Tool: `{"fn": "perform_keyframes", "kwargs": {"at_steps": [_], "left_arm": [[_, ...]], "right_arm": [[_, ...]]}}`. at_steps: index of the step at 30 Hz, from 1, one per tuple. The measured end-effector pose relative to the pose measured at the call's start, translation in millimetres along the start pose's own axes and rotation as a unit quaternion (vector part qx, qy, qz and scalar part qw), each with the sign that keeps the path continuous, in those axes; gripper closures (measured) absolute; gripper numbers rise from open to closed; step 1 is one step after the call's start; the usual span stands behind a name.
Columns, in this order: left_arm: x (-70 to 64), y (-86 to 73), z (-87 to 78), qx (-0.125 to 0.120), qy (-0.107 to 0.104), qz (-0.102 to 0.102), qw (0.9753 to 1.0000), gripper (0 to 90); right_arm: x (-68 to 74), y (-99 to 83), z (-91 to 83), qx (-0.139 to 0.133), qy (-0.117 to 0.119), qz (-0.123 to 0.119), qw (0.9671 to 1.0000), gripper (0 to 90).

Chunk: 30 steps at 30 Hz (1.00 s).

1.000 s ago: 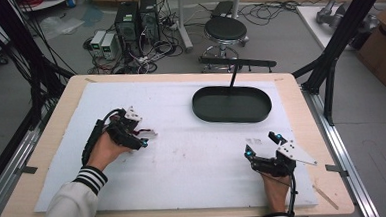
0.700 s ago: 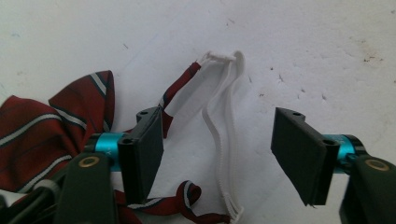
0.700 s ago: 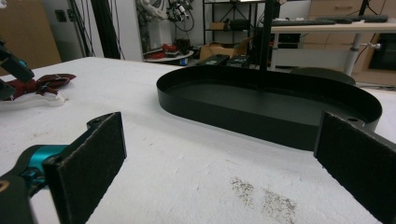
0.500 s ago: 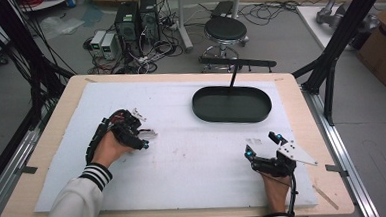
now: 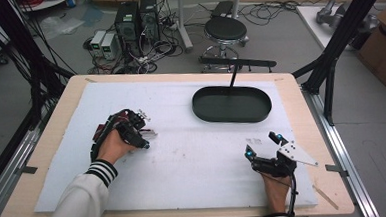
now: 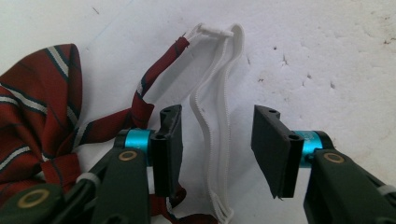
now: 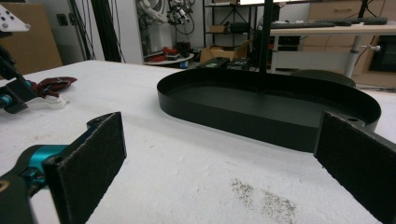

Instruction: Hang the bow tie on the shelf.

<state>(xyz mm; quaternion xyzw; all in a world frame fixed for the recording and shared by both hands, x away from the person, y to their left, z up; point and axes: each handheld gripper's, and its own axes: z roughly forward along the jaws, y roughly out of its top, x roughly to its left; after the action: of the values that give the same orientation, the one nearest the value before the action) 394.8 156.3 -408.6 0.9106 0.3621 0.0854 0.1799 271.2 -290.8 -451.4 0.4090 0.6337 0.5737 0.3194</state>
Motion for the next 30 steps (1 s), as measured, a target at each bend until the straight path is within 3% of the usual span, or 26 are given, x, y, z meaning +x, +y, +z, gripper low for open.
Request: {"fn": "perform_keyframes", "kwargs": {"at_steps": [11, 22, 30], "left_arm": [[2.3, 0.4, 1.6, 0.008, 0.003, -0.022, 0.9997, 65.4], [0.6, -1.0, 3.0, 0.005, -0.002, -0.031, 0.9995, 86.8], [2.2, -1.6, 1.9, 0.002, -0.001, -0.034, 0.9994, 87.1]], "right_arm": [[0.0, 0.0, 0.2, -0.002, 0.0, -0.004, 1.0, 1.2], [0.1, -0.1, 0.3, -0.004, -0.001, -0.005, 1.0, 1.2], [0.1, -0.1, 0.2, -0.004, 0.0, -0.005, 1.0, 1.3]]}}
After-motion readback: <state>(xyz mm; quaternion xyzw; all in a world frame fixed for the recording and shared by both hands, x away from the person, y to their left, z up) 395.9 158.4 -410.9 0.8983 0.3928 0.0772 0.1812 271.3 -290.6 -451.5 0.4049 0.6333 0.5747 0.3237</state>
